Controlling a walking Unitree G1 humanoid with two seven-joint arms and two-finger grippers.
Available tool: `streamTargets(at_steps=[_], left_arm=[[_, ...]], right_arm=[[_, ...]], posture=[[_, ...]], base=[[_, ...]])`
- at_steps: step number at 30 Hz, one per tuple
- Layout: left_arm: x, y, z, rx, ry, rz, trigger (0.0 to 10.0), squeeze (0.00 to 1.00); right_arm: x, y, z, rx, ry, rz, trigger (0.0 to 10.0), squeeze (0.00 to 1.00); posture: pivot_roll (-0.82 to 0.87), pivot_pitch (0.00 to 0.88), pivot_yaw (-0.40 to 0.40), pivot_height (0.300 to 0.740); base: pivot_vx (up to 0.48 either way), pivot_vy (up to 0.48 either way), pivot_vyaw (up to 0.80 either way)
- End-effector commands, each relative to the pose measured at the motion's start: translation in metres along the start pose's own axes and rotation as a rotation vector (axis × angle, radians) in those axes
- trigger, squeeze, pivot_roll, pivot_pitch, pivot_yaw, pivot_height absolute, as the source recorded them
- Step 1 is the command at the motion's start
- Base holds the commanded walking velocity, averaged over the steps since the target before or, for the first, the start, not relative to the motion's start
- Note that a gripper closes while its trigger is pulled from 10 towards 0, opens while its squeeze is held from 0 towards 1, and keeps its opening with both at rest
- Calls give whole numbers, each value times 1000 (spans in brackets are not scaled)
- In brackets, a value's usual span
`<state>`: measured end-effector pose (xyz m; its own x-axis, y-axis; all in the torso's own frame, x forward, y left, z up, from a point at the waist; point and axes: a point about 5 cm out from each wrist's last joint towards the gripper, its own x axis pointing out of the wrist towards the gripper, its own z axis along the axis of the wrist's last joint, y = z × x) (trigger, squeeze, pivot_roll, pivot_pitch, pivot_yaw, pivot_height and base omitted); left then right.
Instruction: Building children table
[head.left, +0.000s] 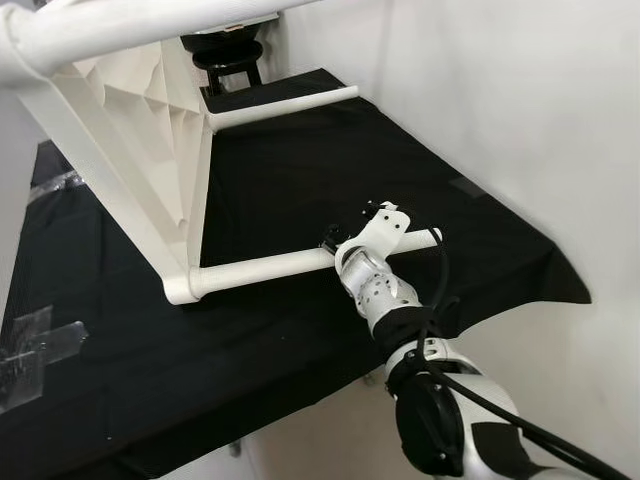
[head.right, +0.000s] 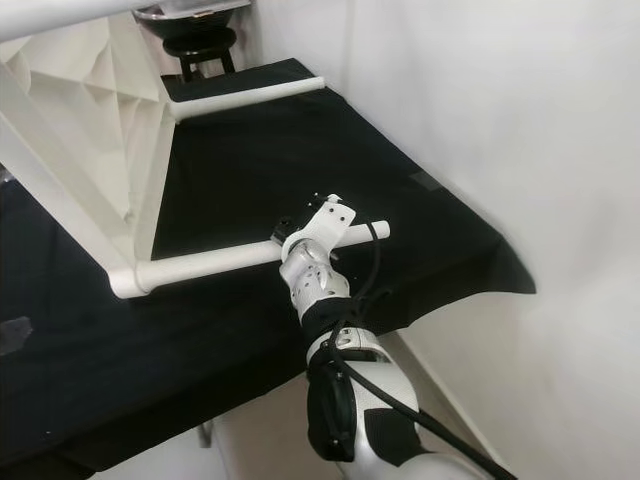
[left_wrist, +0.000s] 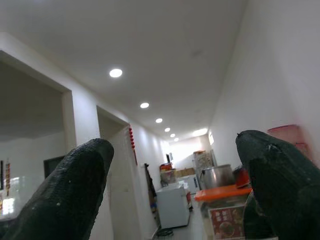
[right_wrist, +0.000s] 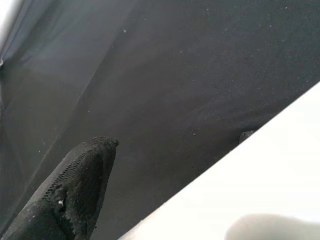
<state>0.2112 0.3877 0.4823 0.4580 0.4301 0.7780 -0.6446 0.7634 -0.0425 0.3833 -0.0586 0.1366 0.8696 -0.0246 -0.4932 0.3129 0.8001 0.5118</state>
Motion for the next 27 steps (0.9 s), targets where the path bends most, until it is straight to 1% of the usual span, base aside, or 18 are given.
streamTargets(at_steps=[1,4,5,6,7,9,13,15,16,17,18,21,22,23,24,25,26,27], left_arm=[[-5,23,0,-2,9,91,10000,0],[-13,34,-24,-46,86,134,10000,0],[-19,35,-43,-86,156,125,10000,0],[-19,35,-43,-86,156,125,10000,0],[-28,35,-66,-138,238,117,10000,0],[-47,25,-112,-243,420,57,10000,0],[-64,14,-142,-325,551,2,10000,0],[-84,-10,-173,-432,686,-93,10000,0],[-84,-10,-173,-432,686,-93,10000,0],[-100,-35,-192,-514,805,-191,10000,0],[-100,-35,-192,-514,805,-191,10000,0],[-108,-85,-194,-602,844,-436,10000,0],[-108,-85,-194,-602,844,-436,10000,0],[-110,-97,-193,-623,849,-504,10000,0],[-115,-112,-190,-627,856,-626,10000,0],[-120,-127,-187,-631,861,-726,10000,0],[-123,-135,-185,-635,864,-790,10000,0],[-126,-145,-182,-630,860,-861,10000,0]], right_arm=[[3,-25,-42,33,169,-87,10000,1000],[3,-26,-41,38,167,-90,10000,1000],[3,-26,-41,41,166,-91,10000,1000],[3,-26,-41,41,166,-91,10000,1000],[3,-26,-40,46,165,-90,10000,1000],[3,-26,-39,52,162,-88,10000,1000],[3,-26,-38,56,160,-86,10000,1000],[3,-25,-37,61,155,-78,10000,1000],[3,-25,-37,61,155,-78,10000,1000],[2,-23,-36,66,153,-69,10000,1000],[2,-23,-36,66,153,-69,10000,1000],[0,-12,-32,107,143,16,10000,1000],[0,-12,-32,107,143,16,10000,1000],[-1,-9,-30,119,140,38,10000,1000],[-2,-6,-29,135,137,66,10000,867],[-4,-2,-27,149,134,94,10000,255],[-5,0,-25,157,132,111,10000,255],[-7,1,-24,171,141,139,10000,0]], posture=[[5,146,74,740],[7,146,73,740],[7,147,74,740],[7,147,74,740],[5,145,73,740],[2,148,72,740],[-1,149,71,740],[-7,154,70,740],[-7,154,70,740],[-15,159,68,740],[-15,159,68,740],[-31,165,64,740],[-31,165,64,740],[-31,165,64,740],[-38,165,63,740],[-42,165,61,740],[-43,166,61,740],[-48,165,56,740]], base=[[0,0,0],[0,0,0],[0,0,0],[0,0,0],[0,0,0],[0,0,0],[0,0,0],[0,0,0],[0,0,0],[0,0,0],[0,0,0],[0,0,0],[0,0,0],[0,0,0],[0,0,0],[0,0,0],[0,0,0],[0,0,0]])
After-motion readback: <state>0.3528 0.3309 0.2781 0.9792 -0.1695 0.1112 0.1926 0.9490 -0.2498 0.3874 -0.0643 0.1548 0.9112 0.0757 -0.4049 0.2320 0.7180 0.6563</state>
